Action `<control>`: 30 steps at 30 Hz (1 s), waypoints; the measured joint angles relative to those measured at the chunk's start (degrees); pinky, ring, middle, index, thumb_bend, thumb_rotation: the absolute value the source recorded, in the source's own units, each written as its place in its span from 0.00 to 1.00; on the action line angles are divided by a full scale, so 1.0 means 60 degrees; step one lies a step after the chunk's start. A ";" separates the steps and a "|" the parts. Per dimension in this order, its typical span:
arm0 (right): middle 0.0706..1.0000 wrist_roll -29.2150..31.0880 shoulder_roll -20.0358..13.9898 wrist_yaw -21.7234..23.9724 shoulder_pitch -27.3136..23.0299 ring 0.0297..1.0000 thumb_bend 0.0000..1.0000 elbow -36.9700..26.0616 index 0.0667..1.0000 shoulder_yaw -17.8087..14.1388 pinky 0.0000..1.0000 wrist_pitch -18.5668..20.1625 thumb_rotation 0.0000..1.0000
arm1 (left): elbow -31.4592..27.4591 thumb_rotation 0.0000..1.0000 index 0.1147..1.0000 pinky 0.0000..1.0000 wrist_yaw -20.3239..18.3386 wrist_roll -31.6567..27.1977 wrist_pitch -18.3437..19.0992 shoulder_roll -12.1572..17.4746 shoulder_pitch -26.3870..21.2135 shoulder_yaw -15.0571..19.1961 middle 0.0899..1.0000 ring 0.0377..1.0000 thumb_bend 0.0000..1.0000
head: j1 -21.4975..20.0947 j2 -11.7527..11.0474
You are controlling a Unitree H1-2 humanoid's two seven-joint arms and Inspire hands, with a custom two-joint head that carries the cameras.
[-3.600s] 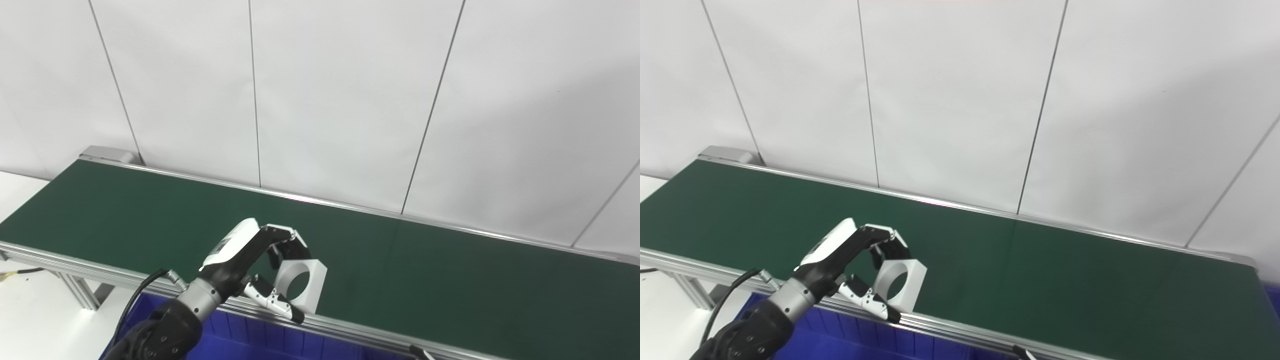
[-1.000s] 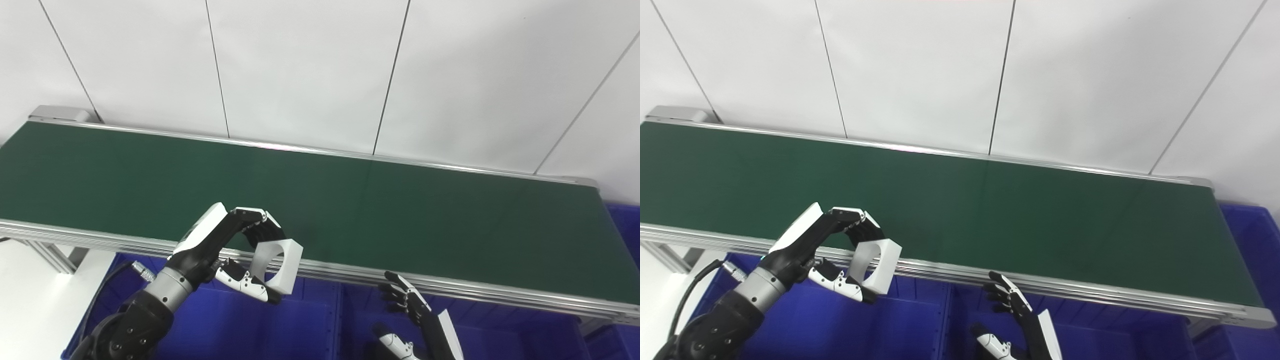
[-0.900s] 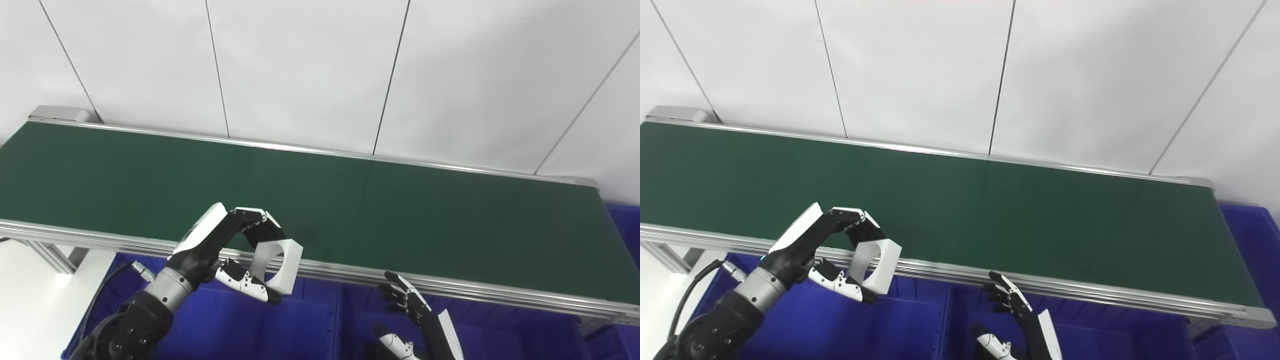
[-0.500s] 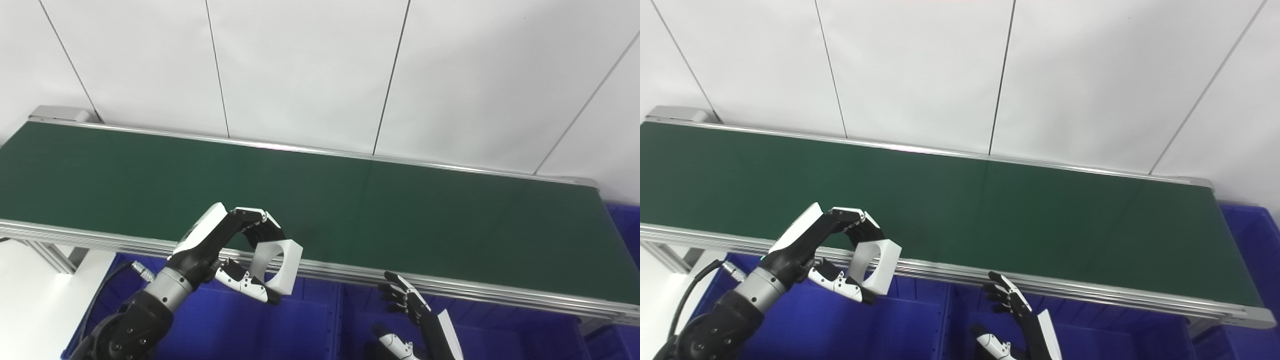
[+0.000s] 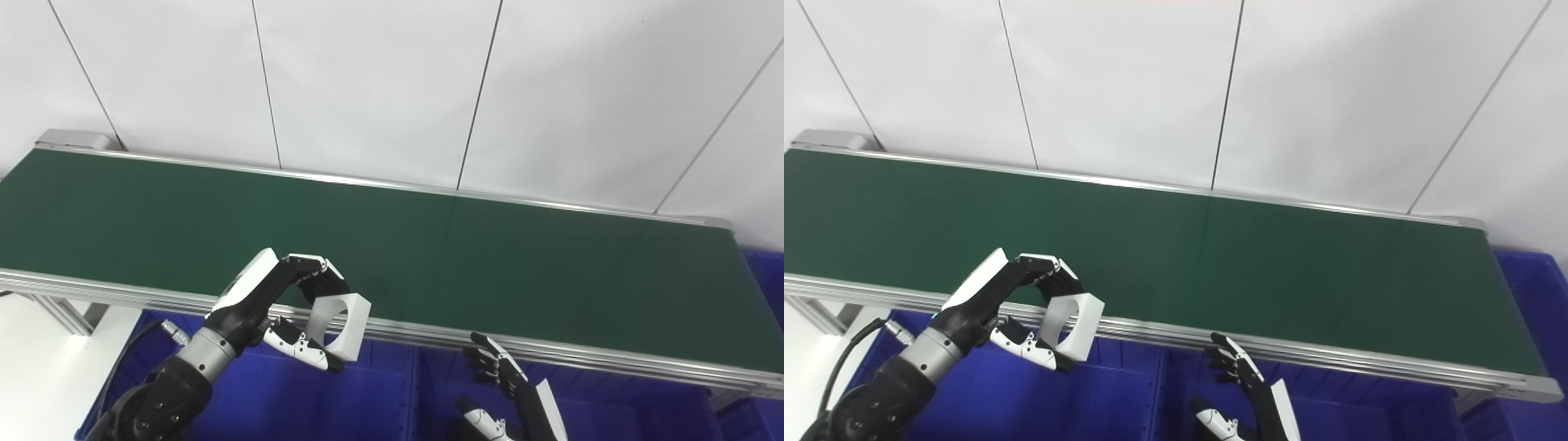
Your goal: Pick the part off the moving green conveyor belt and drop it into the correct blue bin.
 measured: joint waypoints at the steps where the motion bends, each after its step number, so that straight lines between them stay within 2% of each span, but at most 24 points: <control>1: 0.77 0.0000 0.0000 0.0000 0.0000 0.75 0.62 0.0000 0.86 0.0000 0.68 0.0000 0.59 | 0.0000 0.00 0.38 0.48 0.0000 0.0000 0.0000 0.0000 0.0000 0.0000 0.47 0.46 0.50 | 0.0000 0.0000; 30: 0.77 0.0000 0.0002 0.0001 0.0002 0.75 0.62 -0.0001 0.86 -0.0003 0.68 0.0000 0.59 | 0.0000 0.00 0.38 0.48 0.0000 0.0000 -0.0001 0.0000 0.0000 0.0001 0.47 0.46 0.50 | 0.0000 0.0000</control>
